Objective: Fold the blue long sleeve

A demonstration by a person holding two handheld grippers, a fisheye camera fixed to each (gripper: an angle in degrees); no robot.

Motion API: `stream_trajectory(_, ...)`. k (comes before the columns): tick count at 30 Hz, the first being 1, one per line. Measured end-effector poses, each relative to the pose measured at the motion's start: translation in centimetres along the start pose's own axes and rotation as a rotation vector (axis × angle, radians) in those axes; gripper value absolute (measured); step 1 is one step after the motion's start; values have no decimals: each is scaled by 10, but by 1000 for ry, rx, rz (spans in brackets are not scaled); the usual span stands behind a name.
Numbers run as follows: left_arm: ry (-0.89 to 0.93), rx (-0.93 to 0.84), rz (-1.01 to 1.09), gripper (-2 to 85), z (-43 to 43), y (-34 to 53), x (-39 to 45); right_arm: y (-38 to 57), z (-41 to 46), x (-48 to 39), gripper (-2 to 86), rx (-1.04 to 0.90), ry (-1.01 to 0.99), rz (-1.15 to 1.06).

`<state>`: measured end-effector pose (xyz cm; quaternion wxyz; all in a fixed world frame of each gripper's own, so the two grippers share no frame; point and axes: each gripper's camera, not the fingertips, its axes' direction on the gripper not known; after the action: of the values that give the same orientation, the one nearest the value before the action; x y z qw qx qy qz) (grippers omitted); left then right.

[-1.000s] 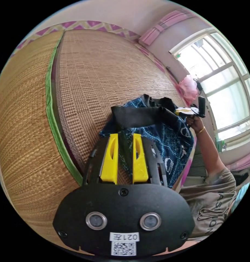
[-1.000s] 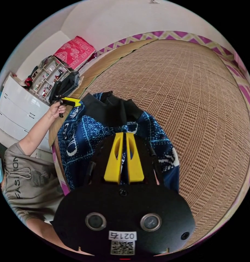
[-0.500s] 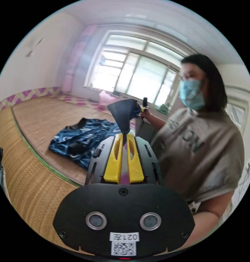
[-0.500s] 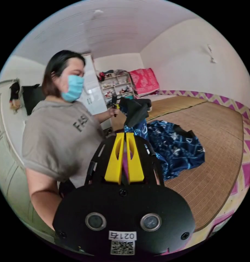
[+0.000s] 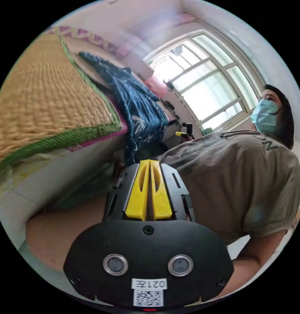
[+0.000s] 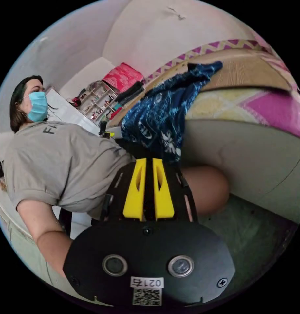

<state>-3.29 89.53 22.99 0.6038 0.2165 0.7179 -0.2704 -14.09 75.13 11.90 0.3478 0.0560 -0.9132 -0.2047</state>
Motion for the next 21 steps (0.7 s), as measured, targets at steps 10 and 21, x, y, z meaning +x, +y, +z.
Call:
stream_trajectory(10,-99,240,154,-9,-28,8,47,-107,11,-67,-2,175,207,-122)
stream_trajectory(21,-205,282,92,4,27,-79,38,-288,105,-19,18,158,188,-29)
